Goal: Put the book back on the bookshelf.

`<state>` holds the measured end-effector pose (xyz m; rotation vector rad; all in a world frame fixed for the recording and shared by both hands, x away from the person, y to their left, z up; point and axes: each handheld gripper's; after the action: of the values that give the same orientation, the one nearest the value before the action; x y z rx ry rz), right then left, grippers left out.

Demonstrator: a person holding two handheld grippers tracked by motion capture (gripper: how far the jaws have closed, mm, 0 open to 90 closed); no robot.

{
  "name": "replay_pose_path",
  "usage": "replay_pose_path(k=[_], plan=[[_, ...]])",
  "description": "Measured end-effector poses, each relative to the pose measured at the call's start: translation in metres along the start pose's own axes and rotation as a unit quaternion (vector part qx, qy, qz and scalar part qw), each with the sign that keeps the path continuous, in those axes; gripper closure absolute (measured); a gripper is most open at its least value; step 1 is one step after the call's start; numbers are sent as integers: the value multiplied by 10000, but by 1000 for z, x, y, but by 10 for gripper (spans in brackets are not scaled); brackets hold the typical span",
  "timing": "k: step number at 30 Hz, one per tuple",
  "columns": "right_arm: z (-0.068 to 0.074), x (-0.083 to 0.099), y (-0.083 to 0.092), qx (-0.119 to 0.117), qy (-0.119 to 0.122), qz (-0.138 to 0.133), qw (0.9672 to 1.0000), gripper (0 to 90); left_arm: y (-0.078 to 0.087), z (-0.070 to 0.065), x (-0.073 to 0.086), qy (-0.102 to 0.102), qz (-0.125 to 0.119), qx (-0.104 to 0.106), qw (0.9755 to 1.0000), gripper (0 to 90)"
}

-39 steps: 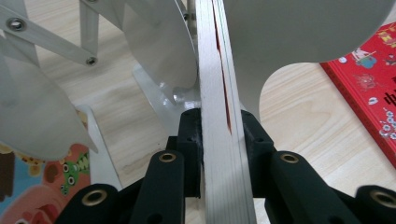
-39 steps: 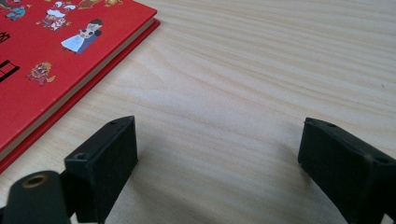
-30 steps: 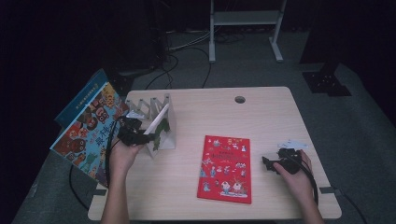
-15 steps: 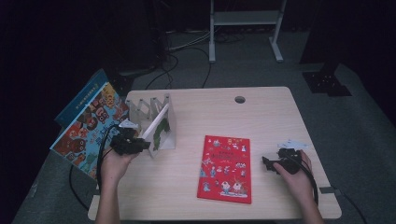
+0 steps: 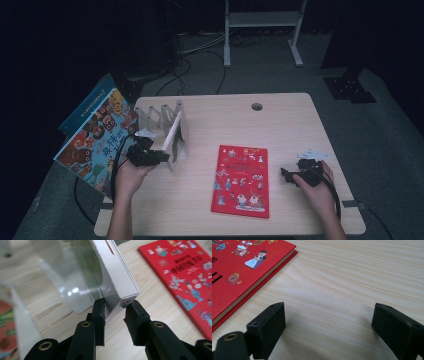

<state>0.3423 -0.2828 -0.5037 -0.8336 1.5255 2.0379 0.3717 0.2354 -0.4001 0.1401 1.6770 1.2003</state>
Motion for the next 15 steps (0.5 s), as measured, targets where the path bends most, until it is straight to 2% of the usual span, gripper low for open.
replay_pose_path(k=[10, 15], plan=[[0, 0, 0, 0, -1, 0, 10000, 110, -17, -17, -16, -189, -122, 314, 9993, 682], [0, 0, 0, 1, -1, 0, 10000, 110, -18, -18, -18, -204, -109, 309, 9993, 682]])
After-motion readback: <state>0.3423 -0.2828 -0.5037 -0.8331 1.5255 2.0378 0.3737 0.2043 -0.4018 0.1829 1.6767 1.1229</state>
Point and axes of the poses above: each handheld gripper's, and its own axes: y roughly backward along the jaws, x roughly out of its underside, z roughly to its left, and after that the axes turned 15 degrees about -y, right-handed
